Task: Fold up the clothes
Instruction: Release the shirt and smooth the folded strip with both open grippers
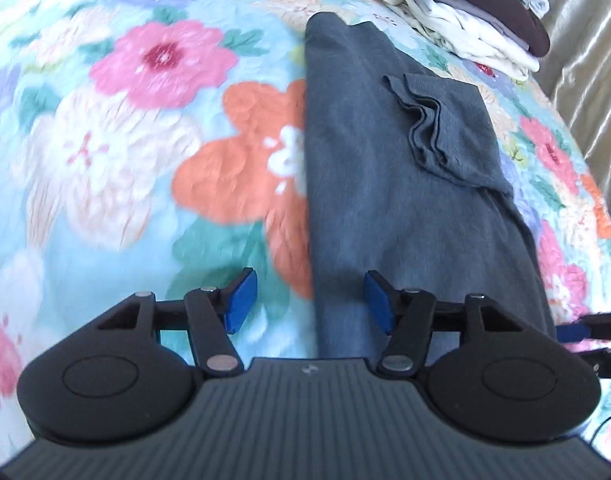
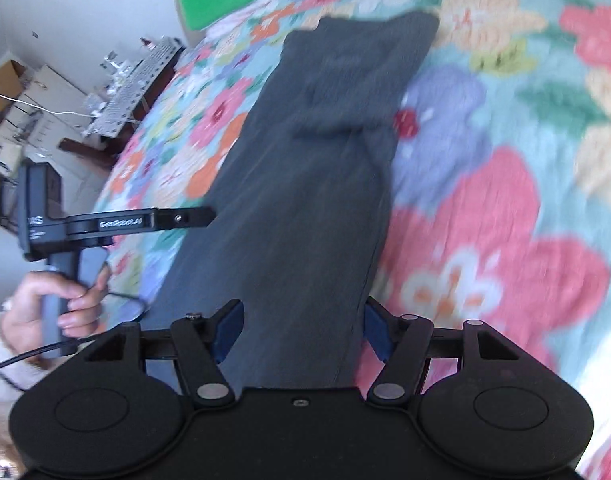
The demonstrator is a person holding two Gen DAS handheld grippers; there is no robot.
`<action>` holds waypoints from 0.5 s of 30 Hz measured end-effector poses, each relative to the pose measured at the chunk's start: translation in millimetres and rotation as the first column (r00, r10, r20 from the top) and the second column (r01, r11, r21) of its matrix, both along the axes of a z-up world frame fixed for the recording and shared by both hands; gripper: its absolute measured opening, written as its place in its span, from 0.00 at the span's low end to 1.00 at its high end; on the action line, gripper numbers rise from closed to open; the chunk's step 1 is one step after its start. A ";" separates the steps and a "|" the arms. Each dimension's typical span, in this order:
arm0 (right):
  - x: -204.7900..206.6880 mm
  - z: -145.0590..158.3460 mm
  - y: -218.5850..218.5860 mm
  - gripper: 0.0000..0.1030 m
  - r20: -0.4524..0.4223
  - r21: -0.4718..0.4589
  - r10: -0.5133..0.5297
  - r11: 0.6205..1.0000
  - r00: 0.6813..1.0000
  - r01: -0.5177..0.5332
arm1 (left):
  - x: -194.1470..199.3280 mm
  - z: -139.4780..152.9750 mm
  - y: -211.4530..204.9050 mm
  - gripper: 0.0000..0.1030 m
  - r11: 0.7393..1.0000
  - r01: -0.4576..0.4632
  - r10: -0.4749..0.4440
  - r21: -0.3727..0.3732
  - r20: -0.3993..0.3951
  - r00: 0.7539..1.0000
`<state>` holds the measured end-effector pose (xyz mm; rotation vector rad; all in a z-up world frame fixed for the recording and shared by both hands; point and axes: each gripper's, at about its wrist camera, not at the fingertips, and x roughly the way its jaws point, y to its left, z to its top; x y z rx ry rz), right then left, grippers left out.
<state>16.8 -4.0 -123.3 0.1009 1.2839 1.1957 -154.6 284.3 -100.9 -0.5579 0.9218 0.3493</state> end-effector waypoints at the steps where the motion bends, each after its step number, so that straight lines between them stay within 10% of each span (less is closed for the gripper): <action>1: -3.6 -1.2 -4.2 0.67 -0.044 0.003 0.006 1.000 0.999 -0.006 | -6.7 -1.1 -0.9 0.55 1.000 0.002 -0.002 -0.029 0.011 1.000; 7: -29.5 -6.5 -17.6 0.67 -0.158 -0.006 0.021 1.000 0.987 -0.022 | -29.9 -2.9 -15.2 0.35 0.989 0.091 -0.089 -0.120 0.019 0.996; 12: -47.0 -13.7 -20.9 0.67 -0.226 0.003 0.001 1.000 0.974 0.000 | -53.1 -26.5 -18.3 0.34 0.896 0.094 -0.082 -0.435 0.046 0.996; 15: -52.9 -17.5 -23.5 0.68 -0.239 0.018 -0.053 0.998 0.970 0.059 | -64.7 -29.1 -21.3 0.32 0.875 0.095 -0.068 -0.474 0.074 0.995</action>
